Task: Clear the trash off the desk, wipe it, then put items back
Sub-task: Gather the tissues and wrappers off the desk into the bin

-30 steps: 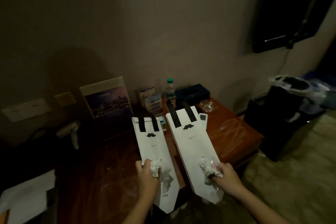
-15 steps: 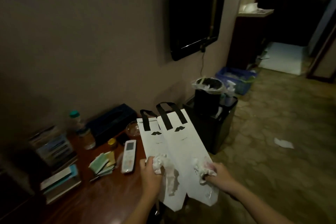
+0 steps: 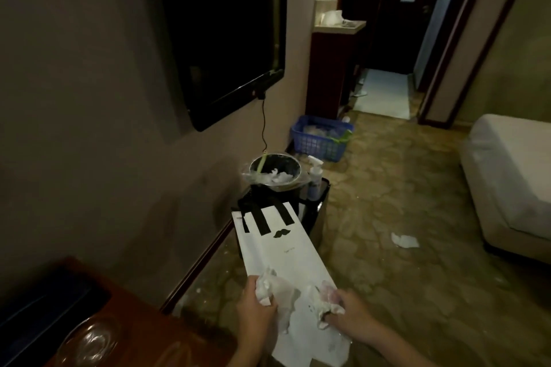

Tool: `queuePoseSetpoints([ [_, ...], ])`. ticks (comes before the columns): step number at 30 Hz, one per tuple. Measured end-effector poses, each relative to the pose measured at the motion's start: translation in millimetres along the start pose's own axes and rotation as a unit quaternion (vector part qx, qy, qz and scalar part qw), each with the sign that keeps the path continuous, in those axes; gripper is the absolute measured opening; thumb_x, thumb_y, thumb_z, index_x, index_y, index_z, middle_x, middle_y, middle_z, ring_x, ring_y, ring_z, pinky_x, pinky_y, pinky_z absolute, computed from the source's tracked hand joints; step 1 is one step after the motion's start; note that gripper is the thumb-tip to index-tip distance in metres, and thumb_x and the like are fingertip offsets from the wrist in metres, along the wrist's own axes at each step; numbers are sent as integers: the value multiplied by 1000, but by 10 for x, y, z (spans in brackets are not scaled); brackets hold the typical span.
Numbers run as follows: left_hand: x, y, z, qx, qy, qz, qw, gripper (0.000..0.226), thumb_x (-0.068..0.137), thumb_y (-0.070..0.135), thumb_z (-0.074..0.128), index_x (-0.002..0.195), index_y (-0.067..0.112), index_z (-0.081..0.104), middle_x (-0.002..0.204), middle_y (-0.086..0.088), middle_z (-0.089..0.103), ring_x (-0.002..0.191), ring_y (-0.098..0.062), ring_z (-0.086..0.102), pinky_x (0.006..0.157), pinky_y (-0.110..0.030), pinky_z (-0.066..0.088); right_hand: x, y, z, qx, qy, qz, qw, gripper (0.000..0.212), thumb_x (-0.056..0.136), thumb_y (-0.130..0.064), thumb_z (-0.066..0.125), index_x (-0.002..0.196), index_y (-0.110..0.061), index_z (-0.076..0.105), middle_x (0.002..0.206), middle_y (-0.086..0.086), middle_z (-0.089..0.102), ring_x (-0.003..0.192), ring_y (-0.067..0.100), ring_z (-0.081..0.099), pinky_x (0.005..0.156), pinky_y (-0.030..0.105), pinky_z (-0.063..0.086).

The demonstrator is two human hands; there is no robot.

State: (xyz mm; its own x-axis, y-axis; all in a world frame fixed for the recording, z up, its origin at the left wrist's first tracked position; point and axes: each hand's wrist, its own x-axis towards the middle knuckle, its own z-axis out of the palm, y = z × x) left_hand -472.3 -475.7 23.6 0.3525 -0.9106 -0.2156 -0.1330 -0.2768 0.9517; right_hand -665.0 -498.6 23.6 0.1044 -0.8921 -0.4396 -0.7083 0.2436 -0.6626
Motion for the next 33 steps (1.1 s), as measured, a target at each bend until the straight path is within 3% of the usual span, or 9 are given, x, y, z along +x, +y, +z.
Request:
queuePoseSetpoints([
  [3, 409, 96, 247, 34, 18, 4, 999, 18, 86, 0, 54, 88, 18, 56, 85, -8, 65, 81, -22, 62, 67, -29, 50, 475, 4, -201, -16, -13, -10, 1000, 19, 85, -27, 64, 91, -31, 47, 105, -3, 46, 96, 10, 48, 64, 7, 37],
  [5, 677, 125, 404, 37, 42, 5, 998, 13, 86, 5, 57, 87, 17, 56, 83, -7, 65, 82, -26, 63, 70, -31, 49, 823, 34, -323, -20, -27, -26, 999, 22, 82, -30, 65, 99, -23, 53, 108, 0, 51, 98, 13, 54, 79, 20, 46],
  [7, 919, 181, 562, 17, 76, -12, 997, 10, 87, 10, 60, 86, 19, 59, 82, -5, 65, 81, -23, 63, 66, -28, 51, 1224, 83, -472, -2, -15, -22, 1000, 17, 80, -29, 67, 92, -23, 56, 107, 3, 56, 96, 15, 58, 84, 29, 49],
  [9, 1174, 288, 677, 13, 118, 7, 993, 15, 87, 9, 62, 86, 23, 56, 83, -3, 64, 79, -19, 61, 58, -18, 45, 1588, 69, -704, 27, 14, -15, 999, 15, 83, -23, 66, 89, -24, 53, 104, 4, 56, 93, 16, 57, 77, 26, 48],
  [13, 1701, 546, 879, 33, 209, -8, 977, 14, 87, 4, 60, 88, 16, 53, 79, -3, 59, 79, -23, 58, 63, -28, 39, 2306, 35, -1363, 54, 21, -13, 998, 14, 87, -12, 64, 85, -12, 50, 89, 6, 57, 79, 17, 54, 59, 21, 38],
  [17, 2087, 793, 1001, 31, 281, -17, 959, 9, 88, 4, 57, 90, 12, 53, 79, -3, 58, 72, -14, 53, 58, -25, 40, 2945, -108, -1799, 27, 13, -44, 999, 13, 85, -14, 65, 91, -9, 54, 92, 11, 60, 86, 25, 58, 68, 30, 42],
  [20, 2284, 827, 1065, 15, 325, -30, 945, 13, 87, 2, 57, 86, 14, 53, 80, -4, 60, 73, -14, 56, 59, -25, 44, 3344, -334, -1873, -1, -15, -72, 997, 14, 85, -12, 66, 89, -10, 53, 91, 11, 59, 83, 23, 56, 69, 32, 42],
  [27, 3083, 663, 973, 16, 391, -70, 918, 14, 87, 4, 59, 89, 16, 53, 82, -4, 59, 78, -20, 57, 64, -30, 42, 4357, -937, -1635, -8, -82, -124, 989, 29, 86, -13, 66, 111, -13, 52, 109, 2, 57, 98, 17, 52, 78, 26, 39],
  [33, 3862, 576, 892, 23, 405, -101, 908, 12, 87, 8, 62, 95, 14, 54, 83, -4, 59, 78, -21, 57, 65, -29, 41, 5290, -1382, -1707, -84, -48, -128, 987, 23, 82, -18, 70, 90, -8, 52, 92, 11, 55, 87, 27, 54, 75, 36, 44],
])
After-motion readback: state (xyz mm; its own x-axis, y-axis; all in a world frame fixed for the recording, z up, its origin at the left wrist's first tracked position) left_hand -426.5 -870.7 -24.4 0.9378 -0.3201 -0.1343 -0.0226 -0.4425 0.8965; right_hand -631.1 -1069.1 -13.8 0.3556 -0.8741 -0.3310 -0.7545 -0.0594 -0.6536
